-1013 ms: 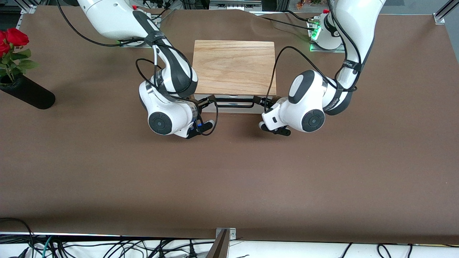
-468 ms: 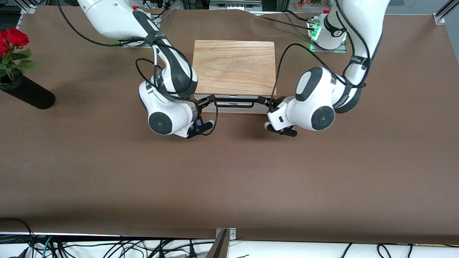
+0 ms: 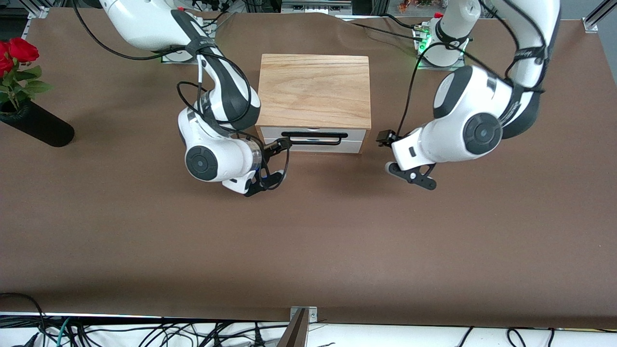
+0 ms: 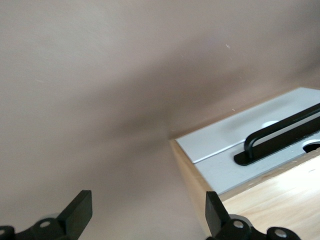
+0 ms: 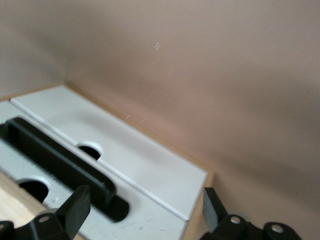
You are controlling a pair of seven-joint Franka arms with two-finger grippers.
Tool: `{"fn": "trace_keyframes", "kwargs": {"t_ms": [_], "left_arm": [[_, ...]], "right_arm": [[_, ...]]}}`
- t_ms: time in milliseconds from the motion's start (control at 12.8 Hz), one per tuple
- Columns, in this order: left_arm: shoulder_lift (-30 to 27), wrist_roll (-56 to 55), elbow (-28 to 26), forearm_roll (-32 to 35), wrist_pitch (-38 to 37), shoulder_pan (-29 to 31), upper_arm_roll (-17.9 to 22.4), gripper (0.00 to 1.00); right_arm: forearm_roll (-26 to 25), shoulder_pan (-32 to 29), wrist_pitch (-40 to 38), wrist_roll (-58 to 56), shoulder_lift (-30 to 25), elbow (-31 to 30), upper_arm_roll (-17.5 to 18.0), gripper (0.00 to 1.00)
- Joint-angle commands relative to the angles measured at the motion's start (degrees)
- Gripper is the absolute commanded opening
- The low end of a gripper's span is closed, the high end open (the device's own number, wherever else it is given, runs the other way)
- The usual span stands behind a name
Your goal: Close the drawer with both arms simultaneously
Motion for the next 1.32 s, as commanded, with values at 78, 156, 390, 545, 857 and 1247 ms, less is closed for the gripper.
{"fn": "trace_keyframes", "kwargs": {"t_ms": [78,156,390,545,857,1247], "left_arm": [[-8.4,1.4,-1.5,2.6,0.3,6.0,-0.1,1.00],[-10.7,1.0,-2.0,3.2,0.1,7.2,1.4,1.00],[-16.4,1.6,-3.6,7.7,-3.6,8.7,3.9,1.00],[-16.7,1.4,-4.1,9.8,-3.9,8.5,3.9,1.00],[-17.5,0.7,-4.4,10.1,-4.3,9.0,4.2,1.00],[-16.8,0.4,-2.1,9.5,-5.0,10.9,5.6,1.00]], "right_arm": [[-5.1,-0.3,-0.6,-0.5,0.1,6.5,-5.0,1.00],[-5.1,-0.6,-0.6,-0.5,0.1,7.8,-7.0,1.00],[-5.2,-1.0,-1.9,-0.5,-2.1,9.3,-12.5,1.00],[-5.2,-1.8,-4.2,-0.5,-4.9,9.3,-16.2,1.00],[-7.1,-2.5,-6.0,-0.1,-9.3,9.0,-20.6,1.00],[-18.7,-13.3,-5.9,-0.1,-21.5,-1.0,-11.8,1.00]]}}
